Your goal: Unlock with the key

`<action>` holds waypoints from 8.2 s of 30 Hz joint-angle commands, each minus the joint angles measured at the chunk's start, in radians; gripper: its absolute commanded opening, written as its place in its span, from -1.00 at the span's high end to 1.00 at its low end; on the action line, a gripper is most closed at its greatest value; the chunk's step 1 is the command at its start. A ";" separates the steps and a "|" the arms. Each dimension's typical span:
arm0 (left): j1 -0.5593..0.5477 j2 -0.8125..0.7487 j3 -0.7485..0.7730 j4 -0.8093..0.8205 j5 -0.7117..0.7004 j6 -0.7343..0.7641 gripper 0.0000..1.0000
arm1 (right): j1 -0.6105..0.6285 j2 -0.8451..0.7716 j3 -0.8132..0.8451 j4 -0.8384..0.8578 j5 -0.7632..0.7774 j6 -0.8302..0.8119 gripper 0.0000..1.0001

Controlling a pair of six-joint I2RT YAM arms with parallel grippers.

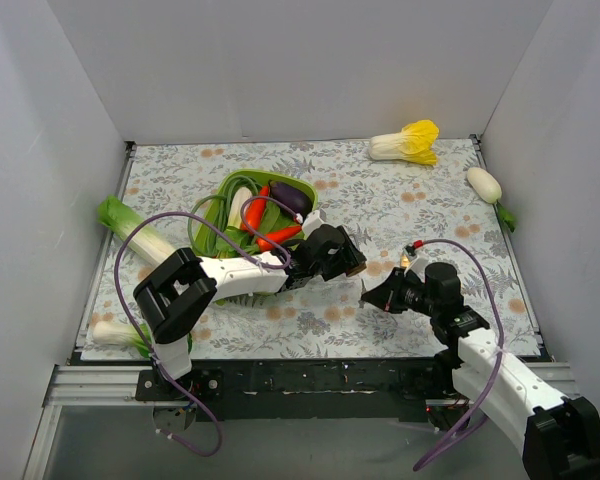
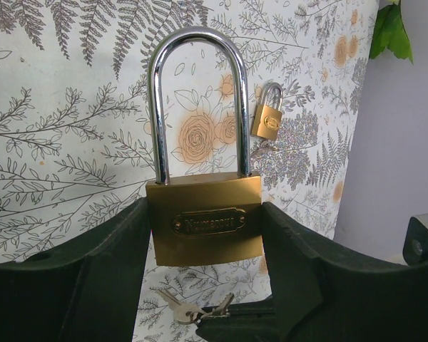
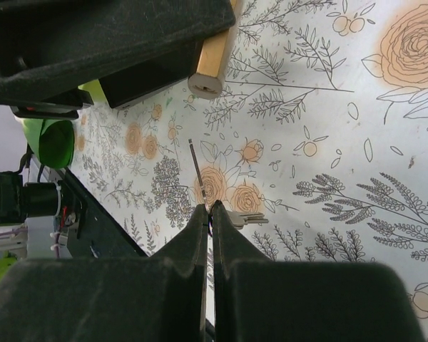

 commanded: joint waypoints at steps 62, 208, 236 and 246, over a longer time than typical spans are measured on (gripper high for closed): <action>-0.033 -0.133 -0.078 0.192 0.004 0.075 1.00 | -0.010 0.291 0.201 0.191 0.070 -0.014 0.97; -0.263 -0.287 -0.234 0.493 0.126 0.443 1.00 | -0.194 -0.057 0.281 0.305 -0.166 0.075 0.97; -0.011 -0.506 -0.406 0.442 0.401 0.474 1.00 | -0.192 -0.133 0.499 -0.183 -0.242 -0.304 -0.32; 0.106 -0.583 -0.513 0.564 0.817 0.462 1.00 | -0.194 0.025 0.503 0.000 -0.603 -0.399 -0.32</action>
